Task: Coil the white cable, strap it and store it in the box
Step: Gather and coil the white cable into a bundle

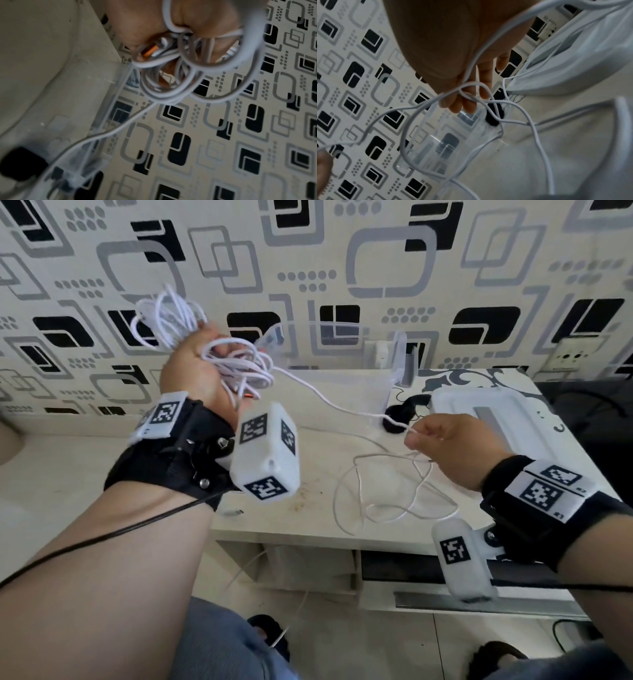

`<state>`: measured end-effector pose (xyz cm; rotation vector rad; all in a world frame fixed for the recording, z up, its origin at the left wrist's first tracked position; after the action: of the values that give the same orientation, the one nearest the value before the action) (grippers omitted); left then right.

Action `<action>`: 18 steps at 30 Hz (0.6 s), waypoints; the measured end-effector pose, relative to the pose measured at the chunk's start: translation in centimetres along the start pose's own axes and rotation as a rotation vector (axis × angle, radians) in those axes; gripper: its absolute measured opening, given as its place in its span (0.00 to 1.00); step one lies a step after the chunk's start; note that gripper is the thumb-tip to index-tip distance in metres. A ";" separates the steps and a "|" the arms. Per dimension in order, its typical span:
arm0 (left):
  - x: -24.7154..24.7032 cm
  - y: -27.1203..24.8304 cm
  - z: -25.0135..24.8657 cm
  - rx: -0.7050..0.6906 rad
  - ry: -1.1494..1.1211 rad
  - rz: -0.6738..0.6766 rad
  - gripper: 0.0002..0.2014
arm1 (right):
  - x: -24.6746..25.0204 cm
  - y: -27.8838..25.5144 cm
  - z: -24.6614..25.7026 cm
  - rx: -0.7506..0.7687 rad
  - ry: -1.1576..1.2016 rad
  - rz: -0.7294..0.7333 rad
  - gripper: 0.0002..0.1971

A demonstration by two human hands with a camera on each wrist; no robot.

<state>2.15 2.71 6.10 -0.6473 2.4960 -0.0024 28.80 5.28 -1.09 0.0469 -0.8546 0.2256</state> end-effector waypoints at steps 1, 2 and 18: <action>0.0 0.1 0.2 0.034 0.017 -0.004 0.18 | 0.1 0.0 0.1 0.016 0.061 -0.015 0.08; 0.0 0.2 0.6 0.074 0.037 0.009 0.18 | 0.2 -0.1 0.3 0.038 0.119 -0.033 0.08; -3.7 -3.2 8.2 0.044 0.794 0.434 0.22 | 0.8 -0.5 2.0 0.026 0.353 -0.274 0.16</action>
<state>10.52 2.65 1.53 -0.0518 3.3399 -0.1839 27.89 4.69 0.84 0.1433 -0.4861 -0.0140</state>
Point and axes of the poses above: each hand's wrist, its own y-axis towards the middle knuckle, its own x-axis out of the back of the hand, z = x × y, the point moved 1 cm from there along y, towards the middle knuckle, and after that the axes turned 1 degree about -x, right-handed, at the moved point
